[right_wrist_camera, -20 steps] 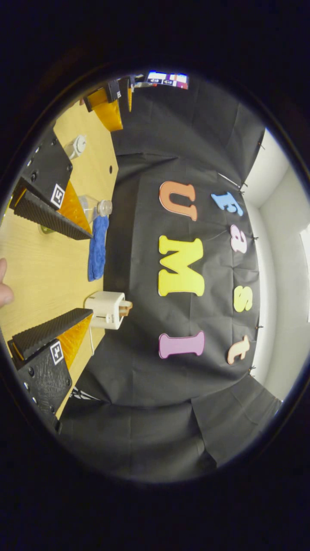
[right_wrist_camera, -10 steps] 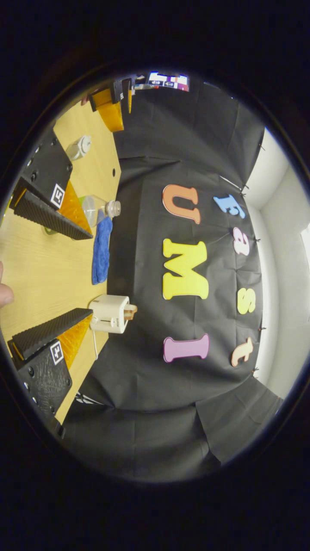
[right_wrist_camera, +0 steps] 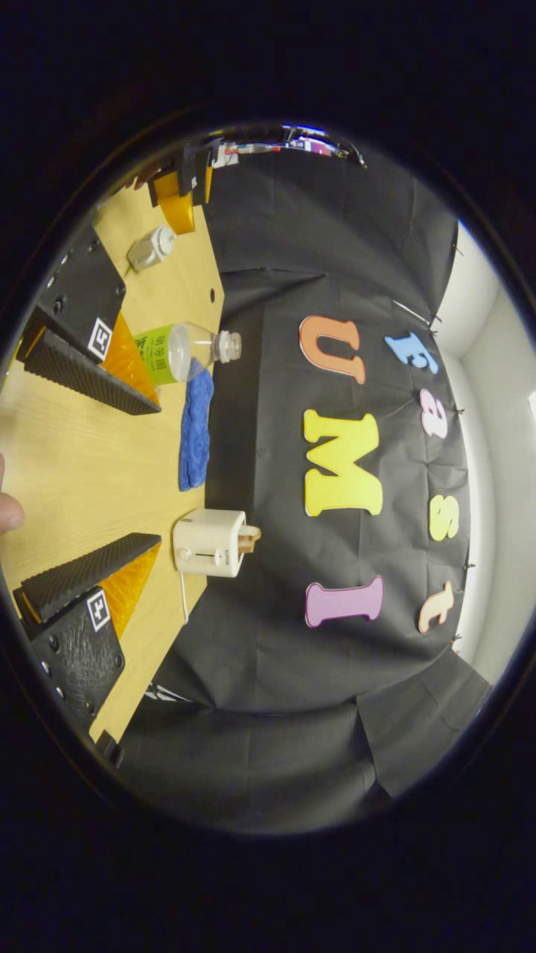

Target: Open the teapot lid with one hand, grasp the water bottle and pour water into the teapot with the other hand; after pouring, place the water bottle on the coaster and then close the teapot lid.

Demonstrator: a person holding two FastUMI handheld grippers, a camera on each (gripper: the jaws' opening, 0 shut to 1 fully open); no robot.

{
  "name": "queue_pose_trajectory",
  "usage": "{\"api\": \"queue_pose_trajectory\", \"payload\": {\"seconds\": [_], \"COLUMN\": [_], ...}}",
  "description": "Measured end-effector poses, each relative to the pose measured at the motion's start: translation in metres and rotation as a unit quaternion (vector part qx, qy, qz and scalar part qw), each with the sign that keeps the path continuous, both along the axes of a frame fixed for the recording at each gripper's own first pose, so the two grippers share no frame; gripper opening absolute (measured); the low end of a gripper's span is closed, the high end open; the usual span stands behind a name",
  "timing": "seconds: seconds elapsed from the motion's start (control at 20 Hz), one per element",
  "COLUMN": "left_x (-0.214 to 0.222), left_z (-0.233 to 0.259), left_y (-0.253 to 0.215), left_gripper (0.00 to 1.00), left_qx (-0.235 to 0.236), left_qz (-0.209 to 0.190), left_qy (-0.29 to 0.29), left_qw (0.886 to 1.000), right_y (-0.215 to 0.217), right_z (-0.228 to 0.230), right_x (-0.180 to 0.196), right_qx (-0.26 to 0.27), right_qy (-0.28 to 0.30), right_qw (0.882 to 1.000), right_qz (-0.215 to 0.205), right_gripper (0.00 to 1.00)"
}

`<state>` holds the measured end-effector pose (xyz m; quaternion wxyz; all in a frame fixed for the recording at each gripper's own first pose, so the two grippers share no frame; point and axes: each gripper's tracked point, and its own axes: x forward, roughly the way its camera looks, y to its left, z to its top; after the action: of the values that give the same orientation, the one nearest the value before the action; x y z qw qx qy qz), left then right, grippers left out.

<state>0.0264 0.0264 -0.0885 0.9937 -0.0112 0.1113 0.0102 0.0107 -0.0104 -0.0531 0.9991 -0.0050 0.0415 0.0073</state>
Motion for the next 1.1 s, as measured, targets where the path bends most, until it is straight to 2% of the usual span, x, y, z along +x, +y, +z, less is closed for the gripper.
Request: {"api": "queue_pose_trajectory", "payload": {"seconds": [0.05,0.1,0.2,0.35,0.5,0.6,0.75,0.8,0.85,0.9,0.95,1.1], "left_x": [0.004,0.008,0.017,0.027,0.031,0.031,0.033,0.034,0.035,0.034,0.035,0.036], "left_z": [-0.001,-0.003,-0.007,-0.02,-0.034,-0.038,-0.039,-0.04,-0.039,-0.039,-0.039,-0.036], "left_y": [0.001,0.004,0.006,0.012,0.015,0.017,0.019,0.021,0.021,0.019,0.02,0.02], "left_gripper": [0.96,0.95,0.89,0.71,0.6,0.54,0.35,0.32,0.22,0.18,0.1,0.04], "left_qx": [-0.001,-0.001,-0.001,0.002,0.007,0.014,0.023,0.029,0.031,0.03,0.029,0.017], "left_qz": [0.001,0.003,0.002,0.006,0.009,0.013,0.021,0.026,0.026,0.021,0.021,0.02], "left_qy": [0.002,0.005,0.013,0.039,0.059,0.064,0.062,0.063,0.061,0.06,0.059,0.054], "left_qw": [1.0,1.0,1.0,0.999,0.998,0.998,0.998,0.997,0.997,0.998,0.998,0.998], "right_y": [-0.002,-0.003,-0.007,-0.013,-0.018,-0.019,-0.015,-0.014,-0.012,-0.011,-0.007,0.01], "right_z": [-0.002,-0.002,-0.007,-0.01,-0.011,-0.013,-0.019,-0.02,-0.023,-0.023,-0.024,-0.025], "right_x": [0.0,0.001,0.003,0.005,0.008,0.01,0.013,0.014,0.015,0.016,0.016,0.018], "right_qx": [0.0,0.001,0.006,0.007,0.006,0.007,0.002,-0.001,-0.003,-0.004,-0.004,-0.001], "right_qy": [0.001,0.003,0.009,0.013,0.014,0.017,0.023,0.025,0.027,0.028,0.028,0.031], "right_qw": [1.0,1.0,1.0,1.0,1.0,1.0,1.0,1.0,1.0,1.0,1.0,0.999], "right_qz": [-0.001,-0.003,-0.005,-0.01,-0.016,-0.017,-0.014,-0.012,-0.01,-0.006,0.002,0.036], "right_gripper": [0.97,0.95,0.95,0.97,0.95,0.97,0.95,0.95,0.97,0.95,0.97,0.95]}}
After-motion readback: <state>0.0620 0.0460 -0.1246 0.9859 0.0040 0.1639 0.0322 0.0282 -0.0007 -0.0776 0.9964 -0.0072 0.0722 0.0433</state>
